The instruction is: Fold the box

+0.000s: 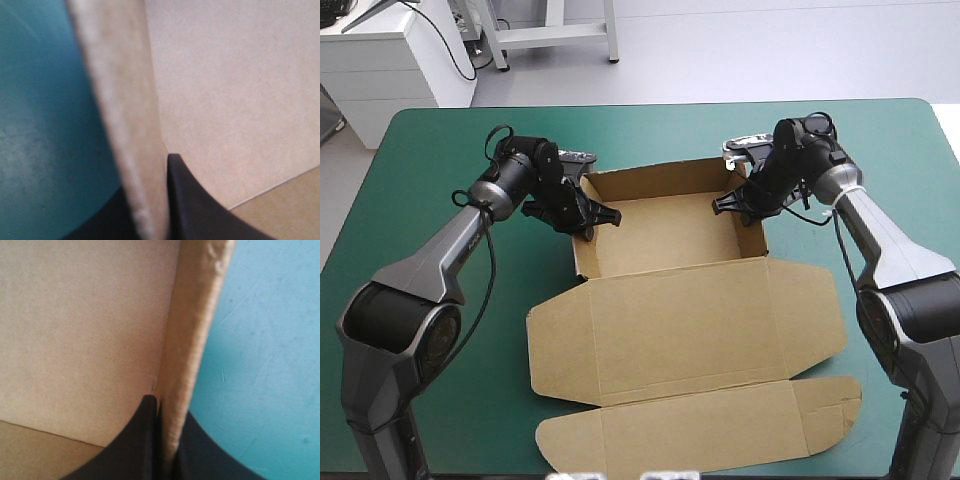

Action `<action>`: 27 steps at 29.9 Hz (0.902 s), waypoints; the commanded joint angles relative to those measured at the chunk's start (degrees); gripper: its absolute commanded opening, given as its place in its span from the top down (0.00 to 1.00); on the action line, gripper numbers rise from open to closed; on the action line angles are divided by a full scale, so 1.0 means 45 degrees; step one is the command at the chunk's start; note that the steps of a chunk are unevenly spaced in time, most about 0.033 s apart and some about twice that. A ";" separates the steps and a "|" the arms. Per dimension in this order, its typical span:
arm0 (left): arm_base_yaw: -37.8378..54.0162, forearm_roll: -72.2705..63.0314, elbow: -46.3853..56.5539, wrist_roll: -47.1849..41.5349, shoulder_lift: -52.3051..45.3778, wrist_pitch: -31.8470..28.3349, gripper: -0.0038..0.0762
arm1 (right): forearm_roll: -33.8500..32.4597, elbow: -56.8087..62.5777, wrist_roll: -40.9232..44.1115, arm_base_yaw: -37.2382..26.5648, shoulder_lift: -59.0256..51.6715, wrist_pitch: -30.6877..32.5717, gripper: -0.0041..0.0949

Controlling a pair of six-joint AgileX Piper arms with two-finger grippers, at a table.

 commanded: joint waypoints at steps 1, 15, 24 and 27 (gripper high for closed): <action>-0.0203 -0.0199 -0.0919 0.0821 -0.0305 0.0728 0.96 | 0.0587 -0.0281 -0.0794 0.0064 -0.0374 0.0522 0.98; -0.0180 0.0043 -0.2108 0.1419 -0.0608 0.1504 0.60 | -0.0162 -0.0307 -0.0986 0.0064 -0.0458 0.0544 0.59; -0.0180 0.0594 -0.2116 0.0958 -0.0716 0.1504 0.26 | -0.0162 -0.0332 -0.0798 0.0064 -0.0882 0.0544 0.23; -0.0180 0.0809 -0.2116 0.0958 -0.0915 0.1504 0.26 | -0.0162 -0.0366 -0.0798 0.0064 -0.1177 0.0544 0.23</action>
